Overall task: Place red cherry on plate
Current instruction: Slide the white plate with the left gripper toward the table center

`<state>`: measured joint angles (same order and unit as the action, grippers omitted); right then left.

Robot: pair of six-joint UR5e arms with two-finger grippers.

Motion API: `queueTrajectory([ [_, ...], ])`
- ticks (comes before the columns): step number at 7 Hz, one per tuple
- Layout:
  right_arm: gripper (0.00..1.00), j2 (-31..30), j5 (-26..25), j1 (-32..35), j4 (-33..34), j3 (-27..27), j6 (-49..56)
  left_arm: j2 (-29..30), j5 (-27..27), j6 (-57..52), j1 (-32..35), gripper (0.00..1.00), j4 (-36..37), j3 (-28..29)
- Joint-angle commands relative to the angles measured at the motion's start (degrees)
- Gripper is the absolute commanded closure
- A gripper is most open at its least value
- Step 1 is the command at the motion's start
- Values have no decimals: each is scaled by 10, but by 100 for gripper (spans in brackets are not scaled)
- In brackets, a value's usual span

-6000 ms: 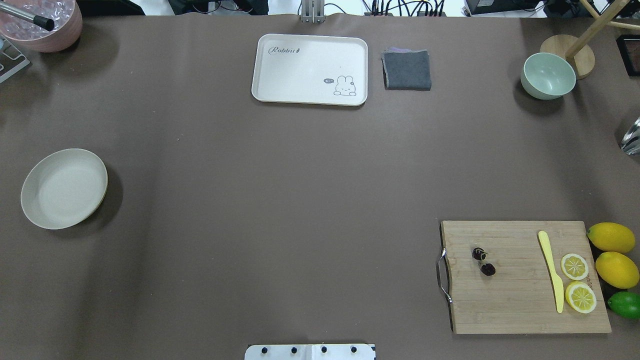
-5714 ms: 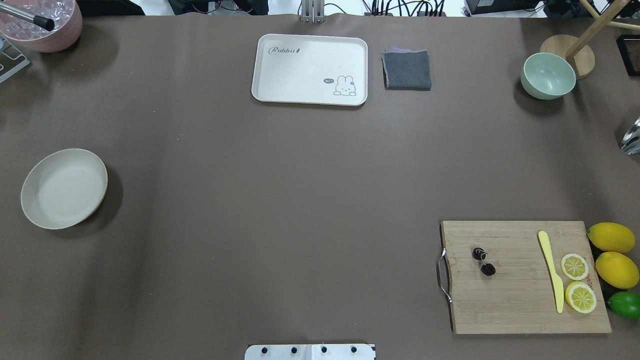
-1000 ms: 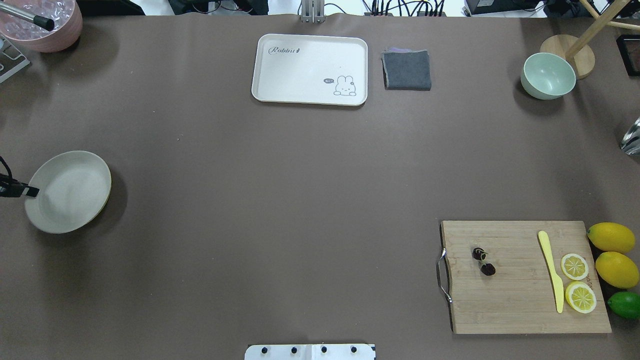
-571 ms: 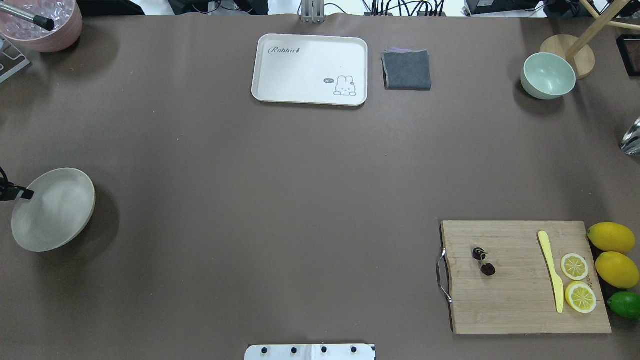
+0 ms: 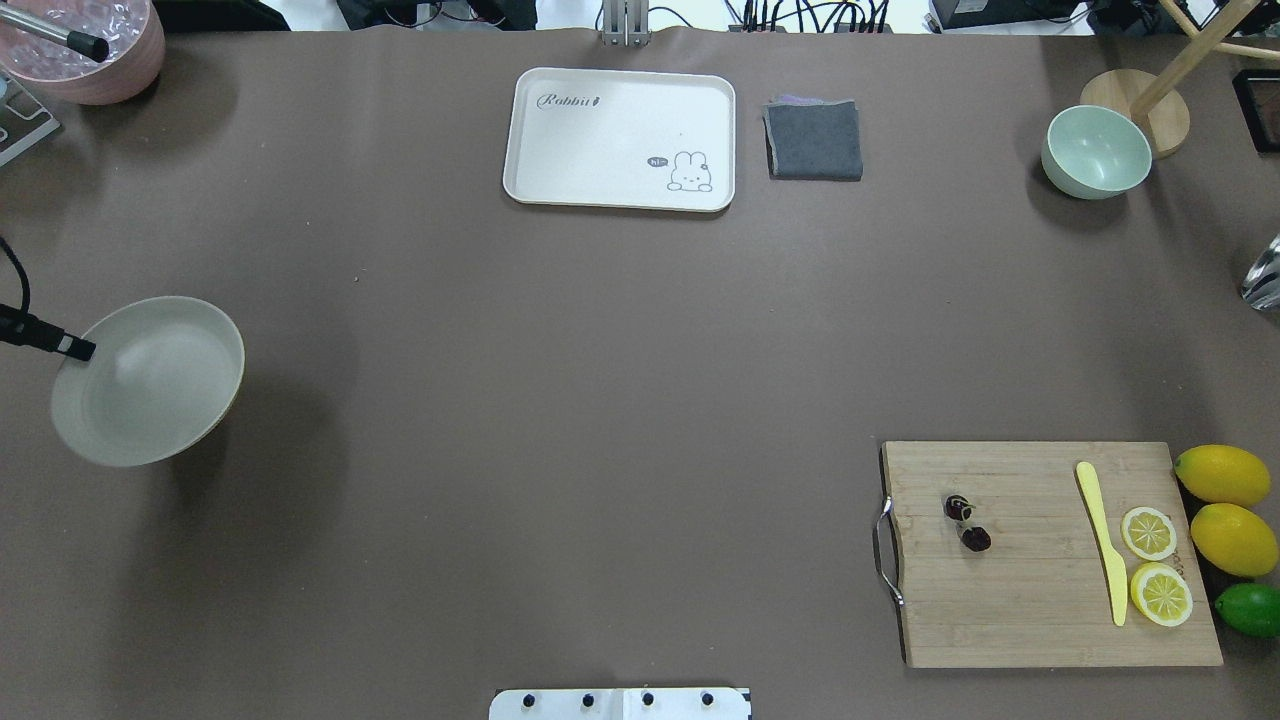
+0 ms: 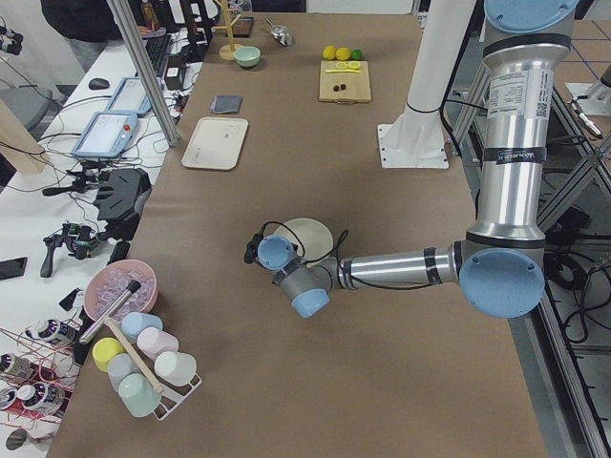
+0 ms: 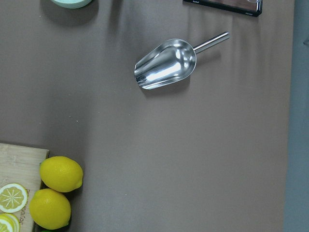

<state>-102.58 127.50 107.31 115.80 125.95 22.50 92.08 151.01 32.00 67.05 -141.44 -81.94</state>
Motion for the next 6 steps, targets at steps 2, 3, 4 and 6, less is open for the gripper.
queueTrajectory([
  [2, 0, -2, 0, 2, 0, 2, 0, 112, 4, 25, 12, 100, 348, -183],
  [3, 0, -2, -1, 4, 0, 2, 0, 179, -45, 52, 1, 100, 400, -183],
  [4, 0, -1, -1, 7, 0, 0, -1, 230, -88, 96, -36, 100, 429, -186],
  [6, 0, -2, -1, 14, 1, -2, -1, 275, -206, 214, -149, 100, 429, -202],
])
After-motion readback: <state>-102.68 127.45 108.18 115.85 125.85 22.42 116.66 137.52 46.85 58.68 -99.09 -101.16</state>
